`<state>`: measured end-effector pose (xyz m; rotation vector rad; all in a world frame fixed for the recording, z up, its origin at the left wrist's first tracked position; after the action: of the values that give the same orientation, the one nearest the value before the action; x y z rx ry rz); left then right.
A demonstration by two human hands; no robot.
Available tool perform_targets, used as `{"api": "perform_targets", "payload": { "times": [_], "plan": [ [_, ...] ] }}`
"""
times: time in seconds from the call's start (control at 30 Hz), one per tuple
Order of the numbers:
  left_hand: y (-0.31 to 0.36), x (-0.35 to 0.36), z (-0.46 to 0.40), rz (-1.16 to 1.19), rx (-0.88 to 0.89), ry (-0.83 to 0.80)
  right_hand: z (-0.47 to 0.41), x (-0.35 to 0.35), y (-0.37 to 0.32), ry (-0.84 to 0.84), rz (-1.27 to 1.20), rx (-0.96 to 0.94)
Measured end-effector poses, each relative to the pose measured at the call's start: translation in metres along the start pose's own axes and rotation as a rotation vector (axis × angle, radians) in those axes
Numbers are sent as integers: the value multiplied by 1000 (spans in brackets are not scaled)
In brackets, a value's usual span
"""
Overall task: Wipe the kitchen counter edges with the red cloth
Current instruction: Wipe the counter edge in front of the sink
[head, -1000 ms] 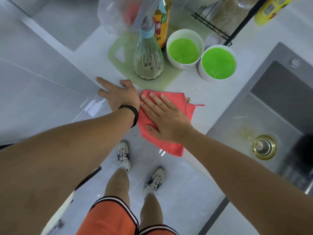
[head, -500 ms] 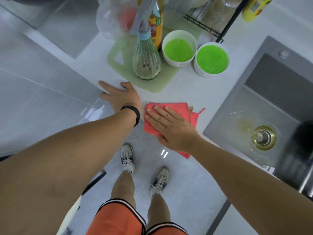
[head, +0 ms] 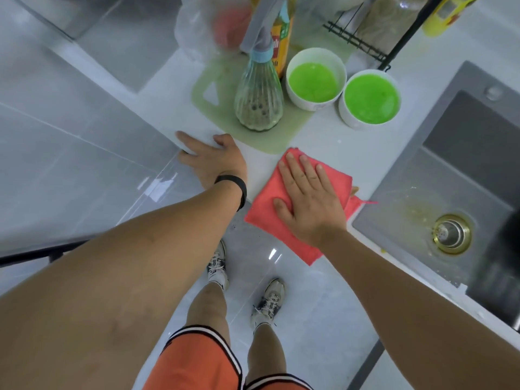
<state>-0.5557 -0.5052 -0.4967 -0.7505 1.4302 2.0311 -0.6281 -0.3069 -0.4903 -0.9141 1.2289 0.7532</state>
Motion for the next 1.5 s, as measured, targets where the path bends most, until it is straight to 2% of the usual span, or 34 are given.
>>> {"api": "perform_targets", "payload": {
  "times": [0.23,0.33,0.47,0.7,0.8,0.9,1.07,1.17,1.23,1.37,1.5],
  "plan": [
    [-3,4,-6,-104,-31,17,-12,2,-8,36,0,9],
    [-1,3,-6,-159,-36,30,-7,4,-11,67,-8,81],
    [6,-7,2,-235,-25,-34,11,8,-21,79,-36,209],
    [-2,-18,-1,-378,87,-142,62,7,-2,74,11,185],
    [-5,-28,18,-519,279,-137,81,3,9,75,20,210],
    [-7,-21,55,-637,679,-144,101,1,20,55,28,249],
    [-5,9,134,-608,1214,-355,131,0,39,41,20,287],
    [3,26,174,-555,1405,-508,146,0,44,51,-7,315],
    [4,39,185,-554,1487,-523,157,2,50,89,-12,324],
    [1,57,182,-598,1467,-509,187,5,72,139,-2,318],
    [-2,55,184,-624,1506,-504,229,1,94,96,11,332]
  ]
}}
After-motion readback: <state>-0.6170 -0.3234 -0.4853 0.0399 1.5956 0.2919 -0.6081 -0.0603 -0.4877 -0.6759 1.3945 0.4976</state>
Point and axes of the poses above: each hand's wrist, its own z-axis away from the middle knuckle, its own x-axis out of the palm, y = z × x, the point moved 3 cm from there along -z, towards the middle knuckle
